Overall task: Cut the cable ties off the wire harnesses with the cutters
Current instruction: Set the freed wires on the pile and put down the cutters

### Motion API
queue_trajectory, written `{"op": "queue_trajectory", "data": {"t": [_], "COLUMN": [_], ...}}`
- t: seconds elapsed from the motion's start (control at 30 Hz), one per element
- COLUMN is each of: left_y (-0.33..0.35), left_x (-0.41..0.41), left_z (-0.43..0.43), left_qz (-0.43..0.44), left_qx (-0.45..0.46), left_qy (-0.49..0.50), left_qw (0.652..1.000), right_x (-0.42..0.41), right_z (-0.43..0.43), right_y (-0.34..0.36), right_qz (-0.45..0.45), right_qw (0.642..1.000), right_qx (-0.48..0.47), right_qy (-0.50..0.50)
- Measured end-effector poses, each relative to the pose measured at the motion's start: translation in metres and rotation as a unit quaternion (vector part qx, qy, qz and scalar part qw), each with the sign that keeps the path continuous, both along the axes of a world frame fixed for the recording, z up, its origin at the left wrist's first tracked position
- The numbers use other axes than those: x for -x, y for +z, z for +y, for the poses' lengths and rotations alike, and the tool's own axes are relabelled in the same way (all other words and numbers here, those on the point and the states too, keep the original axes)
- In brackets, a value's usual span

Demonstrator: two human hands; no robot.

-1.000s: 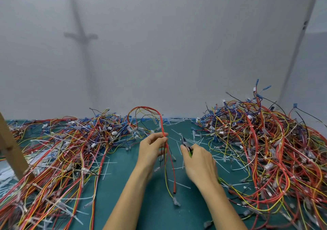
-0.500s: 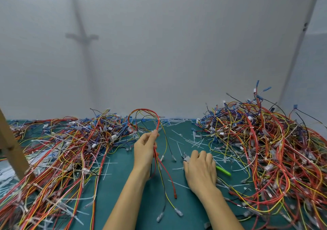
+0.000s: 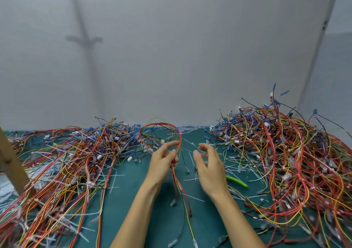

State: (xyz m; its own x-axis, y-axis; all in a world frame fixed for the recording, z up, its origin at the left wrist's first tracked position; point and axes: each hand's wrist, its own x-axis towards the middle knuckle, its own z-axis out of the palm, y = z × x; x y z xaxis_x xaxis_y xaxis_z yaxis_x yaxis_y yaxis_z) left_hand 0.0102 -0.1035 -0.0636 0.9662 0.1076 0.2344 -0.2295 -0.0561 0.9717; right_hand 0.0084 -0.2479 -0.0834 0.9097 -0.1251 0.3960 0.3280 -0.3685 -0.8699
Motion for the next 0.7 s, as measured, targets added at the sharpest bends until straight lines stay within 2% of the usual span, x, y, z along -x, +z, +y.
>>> {"op": "queue_trajectory", "data": {"t": [0.13,0.3,0.47,0.57,0.63,0.7], "left_y": [-0.001,-0.003,-0.009,-0.012,-0.01,-0.004], "left_x": [0.004,0.006,0.004,-0.004,-0.007,-0.008], "left_z": [0.002,-0.005,-0.002,-0.002,-0.002,0.0], "left_qz": [0.01,0.041,0.038,0.079,0.103,0.114], "left_qx": [-0.058,-0.117,-0.185,-0.156,-0.044,0.104], "left_qy": [-0.063,-0.118,-0.108,0.027,0.101,0.087], "left_qw": [0.996,0.985,0.976,0.984,0.989,0.984], "right_x": [-0.002,0.001,0.001,0.004,0.006,0.005], "right_z": [0.003,0.006,-0.003,-0.007,-0.007,-0.005], "right_y": [-0.003,0.004,0.01,0.012,0.013,0.01], "right_qz": [0.062,0.062,0.062,0.035,0.014,0.004], "right_qw": [0.99,0.979,0.96,0.976,0.99,0.994], "right_qx": [-0.108,-0.186,-0.27,-0.202,-0.107,0.023], "right_qy": [0.072,0.063,0.039,0.067,0.096,0.103]}}
